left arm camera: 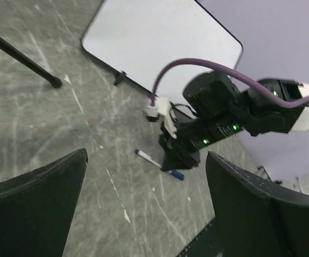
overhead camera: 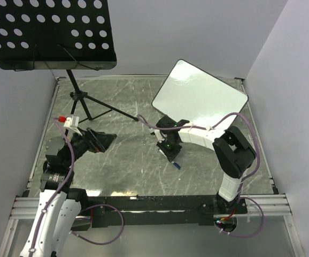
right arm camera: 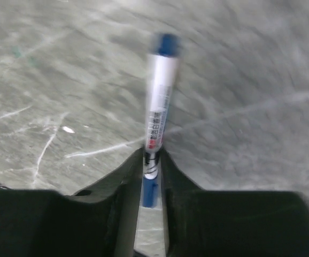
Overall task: Write a sentence on the whiteboard
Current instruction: Adjust the whiteboard marker at the center of the board, then pick up the whiteboard marker from the center of the board.
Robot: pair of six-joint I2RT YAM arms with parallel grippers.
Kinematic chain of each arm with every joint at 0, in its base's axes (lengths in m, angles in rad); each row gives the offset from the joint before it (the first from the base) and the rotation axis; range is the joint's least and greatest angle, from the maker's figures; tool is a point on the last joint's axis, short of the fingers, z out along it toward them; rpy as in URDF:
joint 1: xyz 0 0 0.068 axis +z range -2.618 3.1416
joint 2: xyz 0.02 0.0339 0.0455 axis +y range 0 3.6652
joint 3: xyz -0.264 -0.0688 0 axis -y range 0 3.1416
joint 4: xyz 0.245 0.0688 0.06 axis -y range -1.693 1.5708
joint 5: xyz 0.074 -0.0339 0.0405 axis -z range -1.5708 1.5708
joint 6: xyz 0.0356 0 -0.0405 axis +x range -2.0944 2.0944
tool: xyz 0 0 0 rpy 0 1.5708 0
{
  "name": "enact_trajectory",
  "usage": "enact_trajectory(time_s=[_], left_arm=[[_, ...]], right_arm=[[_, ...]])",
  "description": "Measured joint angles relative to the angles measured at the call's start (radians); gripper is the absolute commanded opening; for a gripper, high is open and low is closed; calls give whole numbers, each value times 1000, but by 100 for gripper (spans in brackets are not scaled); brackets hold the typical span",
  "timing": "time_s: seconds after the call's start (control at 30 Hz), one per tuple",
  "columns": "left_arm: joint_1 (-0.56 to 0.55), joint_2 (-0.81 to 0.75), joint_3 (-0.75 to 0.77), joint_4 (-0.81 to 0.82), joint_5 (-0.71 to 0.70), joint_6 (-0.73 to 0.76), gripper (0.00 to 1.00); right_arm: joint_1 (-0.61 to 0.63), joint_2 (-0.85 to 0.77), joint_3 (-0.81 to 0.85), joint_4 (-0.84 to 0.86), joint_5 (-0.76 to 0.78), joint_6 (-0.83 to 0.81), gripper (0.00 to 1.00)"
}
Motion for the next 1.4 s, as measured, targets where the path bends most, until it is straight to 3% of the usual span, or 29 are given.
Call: enact_trajectory(time_s=[0.13, 0.33, 0.5, 0.6, 0.67, 0.77, 0.83, 0.9, 0.97, 1.07, 1.3, 1.4], left_arm=[[0, -8, -50, 55, 101, -24, 97], [0, -15, -57, 103, 193, -25, 97], [0, -22, -75, 133, 224, -45, 97], [0, -31, -89, 134, 238, -60, 97], [0, -35, -93, 134, 240, -74, 97], [0, -43, -94, 134, 243, -85, 97], [0, -50, -94, 134, 247, -96, 97], [0, -56, -99, 144, 251, -109, 97], [0, -64, -120, 177, 259, -138, 97], [-2, -64, -173, 245, 271, -207, 97], [-50, -50, -237, 323, 248, -348, 97], [-122, 27, -245, 392, 206, -422, 97]], right_arm=[[69, 7, 56, -14, 52, -126, 10], [93, 51, 159, -37, 69, -363, 13], [66, 99, 168, -65, 33, -452, 16], [57, 121, 172, -69, 25, -477, 29], [53, 129, 176, -69, 24, -492, 45], [48, 132, 176, -69, 13, -502, 53], [46, 131, 175, -68, 3, -509, 50], [43, 128, 169, -62, -2, -513, 40], [40, 124, 158, -43, 3, -520, 22], [27, 110, 136, -3, 16, -529, 7], [-51, 47, 80, 19, -112, -533, 3], [-101, -71, 34, 1, -209, -548, 3]])
